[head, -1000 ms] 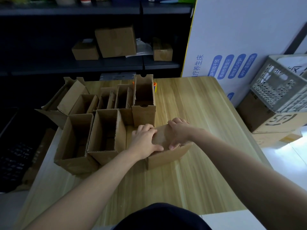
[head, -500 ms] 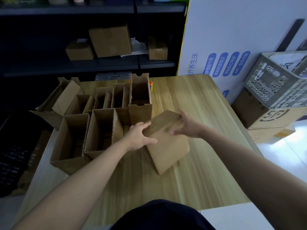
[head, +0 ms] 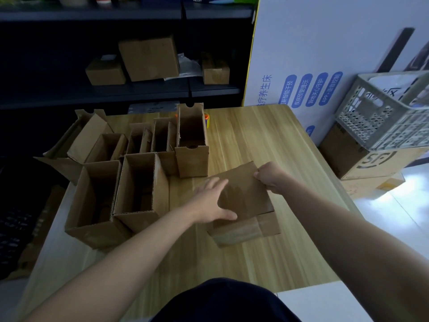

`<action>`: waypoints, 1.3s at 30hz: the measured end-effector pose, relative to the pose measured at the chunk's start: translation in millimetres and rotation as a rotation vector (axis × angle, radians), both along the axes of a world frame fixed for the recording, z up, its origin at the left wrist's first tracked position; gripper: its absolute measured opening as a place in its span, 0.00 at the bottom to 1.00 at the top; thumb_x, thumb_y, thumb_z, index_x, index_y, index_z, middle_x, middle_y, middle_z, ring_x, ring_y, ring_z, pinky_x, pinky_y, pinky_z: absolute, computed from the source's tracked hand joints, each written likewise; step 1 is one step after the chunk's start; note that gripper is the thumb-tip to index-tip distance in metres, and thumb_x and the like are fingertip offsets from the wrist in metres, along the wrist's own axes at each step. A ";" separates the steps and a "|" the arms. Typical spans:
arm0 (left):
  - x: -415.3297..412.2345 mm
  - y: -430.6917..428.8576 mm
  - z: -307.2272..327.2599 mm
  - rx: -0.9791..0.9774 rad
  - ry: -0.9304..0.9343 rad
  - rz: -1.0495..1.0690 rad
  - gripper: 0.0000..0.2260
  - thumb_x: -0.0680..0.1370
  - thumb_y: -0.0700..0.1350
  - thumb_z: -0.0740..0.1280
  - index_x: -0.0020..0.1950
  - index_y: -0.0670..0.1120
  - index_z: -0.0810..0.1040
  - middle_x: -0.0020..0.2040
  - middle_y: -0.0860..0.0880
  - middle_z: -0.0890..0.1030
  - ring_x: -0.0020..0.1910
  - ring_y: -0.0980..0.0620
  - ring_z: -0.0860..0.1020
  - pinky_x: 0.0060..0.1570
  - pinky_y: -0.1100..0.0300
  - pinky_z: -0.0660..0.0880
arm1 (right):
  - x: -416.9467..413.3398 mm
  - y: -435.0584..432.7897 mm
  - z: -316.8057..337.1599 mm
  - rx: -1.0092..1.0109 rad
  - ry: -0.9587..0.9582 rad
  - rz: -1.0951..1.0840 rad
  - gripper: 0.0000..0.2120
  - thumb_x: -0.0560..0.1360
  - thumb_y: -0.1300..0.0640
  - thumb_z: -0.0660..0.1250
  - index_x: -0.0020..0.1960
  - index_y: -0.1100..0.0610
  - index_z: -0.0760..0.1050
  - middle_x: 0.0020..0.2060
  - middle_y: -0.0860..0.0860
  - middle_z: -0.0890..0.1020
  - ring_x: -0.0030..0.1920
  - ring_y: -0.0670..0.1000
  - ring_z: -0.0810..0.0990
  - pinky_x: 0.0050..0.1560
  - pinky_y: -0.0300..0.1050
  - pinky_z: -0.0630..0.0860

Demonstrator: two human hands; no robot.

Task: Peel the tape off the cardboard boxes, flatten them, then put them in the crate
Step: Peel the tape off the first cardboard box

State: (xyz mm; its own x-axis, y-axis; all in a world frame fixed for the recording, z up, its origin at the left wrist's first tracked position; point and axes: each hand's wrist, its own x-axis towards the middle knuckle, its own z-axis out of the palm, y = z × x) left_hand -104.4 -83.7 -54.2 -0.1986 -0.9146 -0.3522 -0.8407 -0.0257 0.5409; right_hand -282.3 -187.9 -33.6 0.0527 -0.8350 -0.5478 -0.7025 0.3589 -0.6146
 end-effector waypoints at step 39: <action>-6.9 -27.7 8.3 -0.189 0.070 0.040 0.29 0.73 0.45 0.72 0.72 0.51 0.67 0.66 0.50 0.71 0.66 0.49 0.65 0.65 0.54 0.62 | -27.0 18.4 10.1 -0.134 0.028 -0.064 0.19 0.79 0.53 0.61 0.66 0.64 0.70 0.56 0.59 0.77 0.51 0.56 0.78 0.54 0.52 0.77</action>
State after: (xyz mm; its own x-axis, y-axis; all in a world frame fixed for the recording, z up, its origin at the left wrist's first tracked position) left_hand -111.3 -111.5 -45.9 -0.1792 -0.9708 -0.1597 -0.8012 0.0499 0.5963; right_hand -309.4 -169.5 -23.5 -0.0168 -0.9020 -0.4314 -0.6980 0.3195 -0.6409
